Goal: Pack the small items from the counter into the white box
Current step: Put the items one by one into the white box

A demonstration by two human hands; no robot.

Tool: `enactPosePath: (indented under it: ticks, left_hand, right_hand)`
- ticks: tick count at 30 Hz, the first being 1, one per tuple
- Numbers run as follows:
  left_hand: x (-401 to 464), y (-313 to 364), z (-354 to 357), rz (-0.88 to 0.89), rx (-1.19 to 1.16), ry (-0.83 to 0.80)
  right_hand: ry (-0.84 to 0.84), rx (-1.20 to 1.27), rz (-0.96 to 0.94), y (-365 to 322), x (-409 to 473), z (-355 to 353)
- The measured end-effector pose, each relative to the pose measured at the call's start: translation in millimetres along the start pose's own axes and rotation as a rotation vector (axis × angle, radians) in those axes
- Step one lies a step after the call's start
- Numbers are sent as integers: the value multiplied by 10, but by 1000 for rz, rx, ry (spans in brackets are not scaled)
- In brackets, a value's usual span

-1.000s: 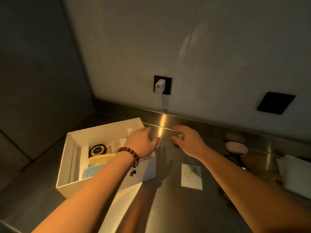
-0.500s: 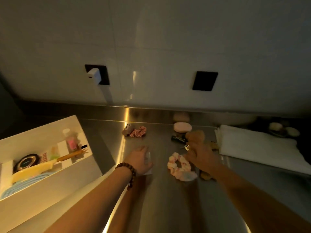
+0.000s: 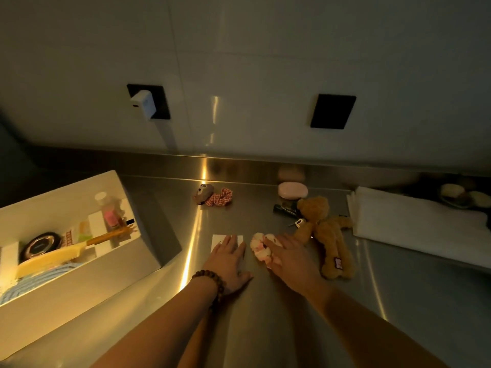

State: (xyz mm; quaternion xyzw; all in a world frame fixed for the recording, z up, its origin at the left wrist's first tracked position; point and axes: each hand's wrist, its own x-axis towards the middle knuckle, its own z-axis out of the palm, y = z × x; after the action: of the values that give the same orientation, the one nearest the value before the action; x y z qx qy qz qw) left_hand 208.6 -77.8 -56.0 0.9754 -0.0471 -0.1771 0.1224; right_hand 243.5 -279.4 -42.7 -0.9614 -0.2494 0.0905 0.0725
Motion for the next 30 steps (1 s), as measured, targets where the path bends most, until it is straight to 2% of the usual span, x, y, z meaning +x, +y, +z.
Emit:
enactPosePath:
  ticks: [5, 12, 15, 23, 27, 30]
  left_hand:
    - [75, -148, -50, -35, -21, 13]
    - [218, -353, -153, -94, -22, 88]
    - [249, -377, -161, -103, -76, 120]
    - [195, -332, -89, -72, -275, 399]
    - [94, -353, -111, -105, -432, 496]
    - [50, -419, -210, -105, -449, 558]
  right_hand:
    - [11, 1, -9, -138, 288, -9]
    - [1, 186, 78, -283, 668, 74]
    - [34, 223, 61, -334, 766, 92]
    - [158, 168, 20, -372, 766, 134]
    - [199, 287, 48, -369, 742, 98]
    - [217, 384, 51, -370, 750, 14]
